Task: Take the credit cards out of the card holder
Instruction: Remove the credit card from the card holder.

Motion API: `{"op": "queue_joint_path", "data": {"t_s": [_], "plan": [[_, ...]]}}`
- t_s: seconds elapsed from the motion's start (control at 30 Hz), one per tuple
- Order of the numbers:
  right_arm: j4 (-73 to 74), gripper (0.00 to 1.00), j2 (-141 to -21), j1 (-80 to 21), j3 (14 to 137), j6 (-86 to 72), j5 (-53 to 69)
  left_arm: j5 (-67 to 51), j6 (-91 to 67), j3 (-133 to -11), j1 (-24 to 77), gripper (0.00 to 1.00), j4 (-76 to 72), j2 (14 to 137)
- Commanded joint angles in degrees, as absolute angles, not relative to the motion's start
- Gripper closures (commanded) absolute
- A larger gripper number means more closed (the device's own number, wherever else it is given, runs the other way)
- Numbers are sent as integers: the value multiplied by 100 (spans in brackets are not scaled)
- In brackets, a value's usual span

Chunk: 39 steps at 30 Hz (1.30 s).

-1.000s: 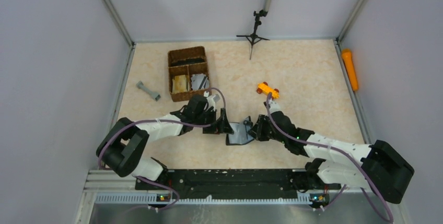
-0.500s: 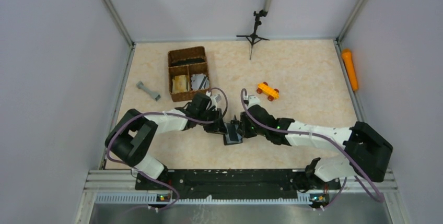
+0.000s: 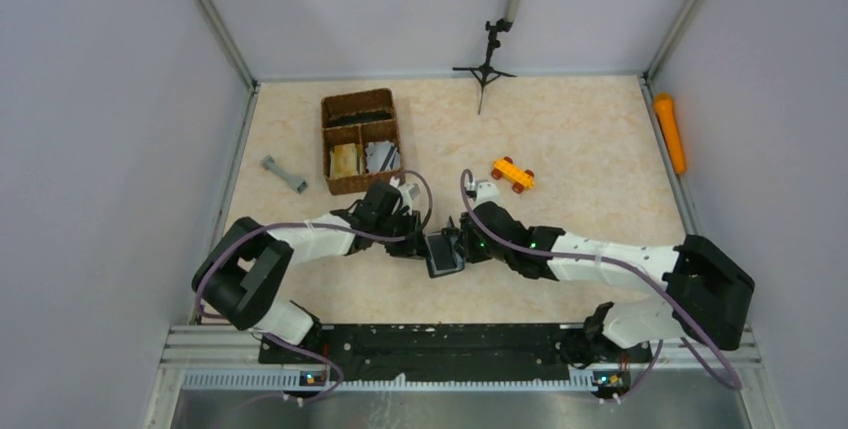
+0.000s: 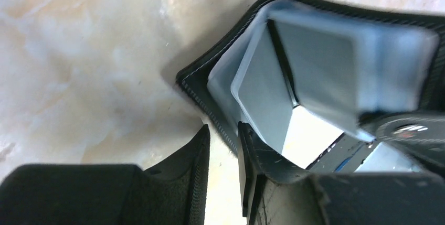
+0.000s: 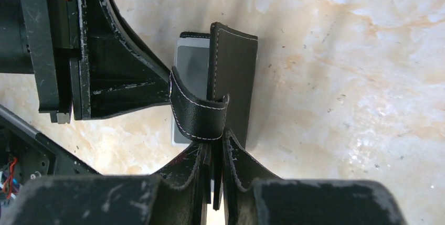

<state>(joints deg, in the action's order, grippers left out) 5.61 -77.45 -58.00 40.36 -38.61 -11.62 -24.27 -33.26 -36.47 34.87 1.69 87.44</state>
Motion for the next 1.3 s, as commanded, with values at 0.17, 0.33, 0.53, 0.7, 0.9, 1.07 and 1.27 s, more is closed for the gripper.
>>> {"op": "queue_joint_path", "data": {"t_s": [0.17, 0.33, 0.53, 0.7, 0.9, 1.07, 1.27], "plan": [[230, 100, -6371, -5650, 3549, -4128, -1461, -1946, -3387, -2862, 3321, 61, 482, 7763], [-240, 100, -5727, -5137, 3025, -4483, -844, -3468, -3781, -2167, 2422, 50, -664, 7234], [-1160, 100, -4909, -4808, 2313, -5003, -423, -4583, -4634, -1633, 2056, 18, -2466, 6645], [-1919, 100, -4229, -4649, 1775, -5375, -325, -4837, -5296, -1509, 2050, 4, -3566, 6578], [-2257, 100, -3755, -4585, 1691, -5616, -326, -5042, -6155, -1477, 2048, 1, -4918, 7057], [-2358, 100, -3687, -4565, 1842, -5834, -248, -5141, -7295, -1473, 2048, 1, -6745, 7670], [-2646, 100, -3641, -4528, 1802, -6232, -131, -5149, -8562, -1642, 2049, 1, -8687, 8570]]}}
